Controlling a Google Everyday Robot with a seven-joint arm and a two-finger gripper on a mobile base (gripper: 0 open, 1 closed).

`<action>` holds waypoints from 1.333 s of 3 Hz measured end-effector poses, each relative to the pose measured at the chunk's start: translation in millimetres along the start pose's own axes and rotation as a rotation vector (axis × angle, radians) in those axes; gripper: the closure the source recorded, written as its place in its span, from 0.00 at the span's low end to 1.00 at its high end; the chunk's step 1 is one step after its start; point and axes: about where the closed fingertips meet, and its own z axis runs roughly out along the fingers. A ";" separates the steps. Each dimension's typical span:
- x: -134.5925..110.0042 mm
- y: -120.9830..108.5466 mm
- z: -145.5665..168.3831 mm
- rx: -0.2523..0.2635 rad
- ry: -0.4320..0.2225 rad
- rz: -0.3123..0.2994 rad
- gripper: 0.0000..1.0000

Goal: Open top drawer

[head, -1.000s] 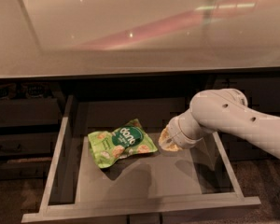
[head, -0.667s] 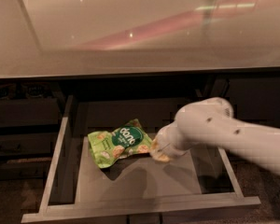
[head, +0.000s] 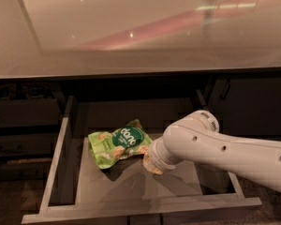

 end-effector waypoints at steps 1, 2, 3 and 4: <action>0.0 0.0 0.0 0.000 0.000 0.000 0.58; 0.0 0.0 0.0 0.000 0.000 0.000 0.34; 0.0 0.0 0.0 0.000 0.000 0.000 0.11; -0.2 0.1 -0.1 0.000 0.000 0.000 0.00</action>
Offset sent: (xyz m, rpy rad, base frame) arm 0.0000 0.0000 0.0000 0.0000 0.0000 0.0000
